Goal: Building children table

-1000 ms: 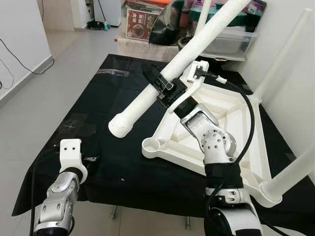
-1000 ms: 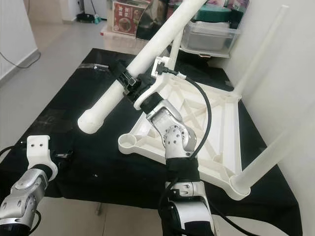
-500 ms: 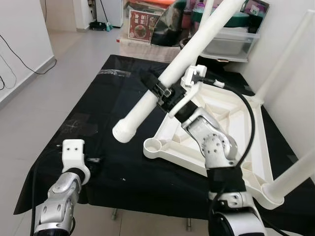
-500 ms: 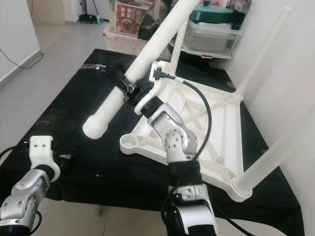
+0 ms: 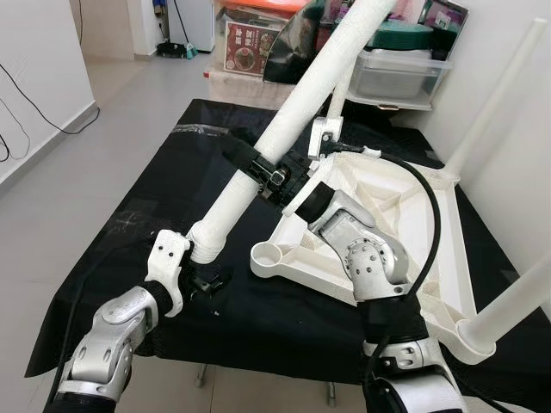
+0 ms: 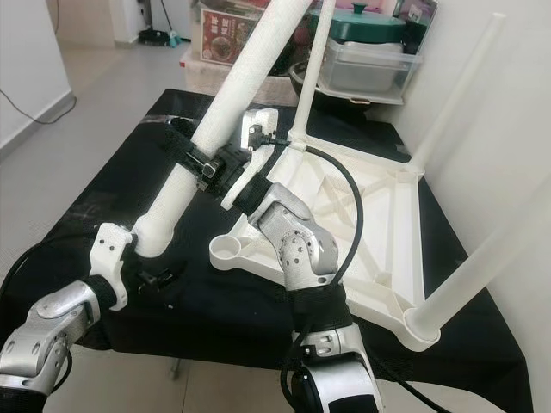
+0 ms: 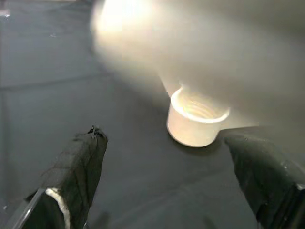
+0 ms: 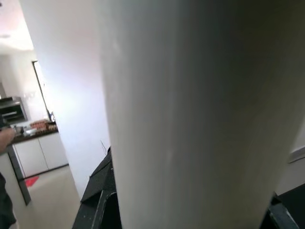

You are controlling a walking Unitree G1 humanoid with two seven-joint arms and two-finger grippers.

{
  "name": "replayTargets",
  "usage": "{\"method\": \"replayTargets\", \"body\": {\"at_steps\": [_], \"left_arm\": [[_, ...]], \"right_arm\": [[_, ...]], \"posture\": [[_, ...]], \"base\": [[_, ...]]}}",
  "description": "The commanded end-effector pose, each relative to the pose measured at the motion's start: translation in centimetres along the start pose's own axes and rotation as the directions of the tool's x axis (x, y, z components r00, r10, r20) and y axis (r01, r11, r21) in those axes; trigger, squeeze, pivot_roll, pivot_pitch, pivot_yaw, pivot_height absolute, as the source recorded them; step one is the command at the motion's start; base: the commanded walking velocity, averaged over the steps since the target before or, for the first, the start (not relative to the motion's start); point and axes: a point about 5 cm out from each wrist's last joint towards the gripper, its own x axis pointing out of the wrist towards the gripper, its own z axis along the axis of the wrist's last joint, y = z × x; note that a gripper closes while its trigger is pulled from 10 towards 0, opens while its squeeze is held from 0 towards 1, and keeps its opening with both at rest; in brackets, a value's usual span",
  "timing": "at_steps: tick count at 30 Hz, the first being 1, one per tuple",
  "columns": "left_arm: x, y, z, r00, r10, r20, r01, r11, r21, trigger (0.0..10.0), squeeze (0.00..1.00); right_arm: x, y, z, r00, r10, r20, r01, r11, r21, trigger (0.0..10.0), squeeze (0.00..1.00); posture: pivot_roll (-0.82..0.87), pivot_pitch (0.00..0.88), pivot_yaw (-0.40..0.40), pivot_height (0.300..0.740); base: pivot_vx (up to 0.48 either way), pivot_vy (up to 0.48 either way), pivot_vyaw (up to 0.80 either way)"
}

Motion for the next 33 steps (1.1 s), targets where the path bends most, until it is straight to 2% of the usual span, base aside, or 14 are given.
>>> {"method": "replayTargets", "body": {"at_steps": [1,6,9,18,23,27,33], "left_arm": [[0.2,-0.6,1.0,0.998,-0.067,0.014,0.066,0.997,0.031,10.0,0.0],[0.1,-1.0,2.0,0.993,-0.116,0.027,0.114,0.991,0.07,10.0,0.0],[0.1,-1.6,2.7,0.987,-0.154,0.039,0.15,0.985,0.087,10.0,0.0],[0.1,-2.1,2.8,0.983,-0.183,0.03,0.179,0.978,0.106,10.0,0.0],[0.0,-2.2,2.7,0.982,-0.187,0.027,0.183,0.978,0.104,10.0,0.0],[-0.1,-2.4,2.1,0.979,-0.205,-0.003,0.205,0.974,0.092,10.0,0.0],[-0.3,-2.4,1.7,0.976,-0.218,-0.025,0.219,0.971,0.092,10.0,0.0]], "right_arm": [[0.6,0.6,-0.2,0.999,0.045,-0.022,-0.046,0.998,-0.031,0.0,0.0],[0.7,0.8,-1.3,0.995,0.066,-0.068,-0.069,0.997,-0.045,0.0,0.0],[0.7,0.4,-2.0,0.993,0.046,-0.107,-0.054,0.995,-0.081,0.0,0.0],[0.3,-0.7,-2.6,0.984,0.007,-0.179,-0.033,0.989,-0.143,0.0,0.01],[0.1,-1.0,-2.7,0.982,0.007,-0.19,-0.03,0.992,-0.119,0.0,0.01],[0.1,-0.1,-2.5,0.981,0.075,-0.177,-0.087,0.994,-0.065,0.0,0.01],[0.1,0.1,-1.7,0.977,0.131,-0.166,-0.137,0.99,-0.024,0.0,0.01]], "posture": [[0.11,0.0,-0.119,0.74],[0.11,0.0,-0.121,0.74],[0.12,0.0,-0.123,0.74],[0.11,0.0,-0.12,0.74],[0.11,0.0,-0.12,0.74],[0.11,0.0,-0.116,0.74],[0.11,0.0,-0.115,0.74]], "base": [[0.0,0.0,0.0],[0.0,0.0,0.0],[0.0,0.0,0.0],[0.0,0.0,0.0],[0.0,0.0,0.0],[0.0,0.0,0.0],[0.0,0.0,0.0]]}}
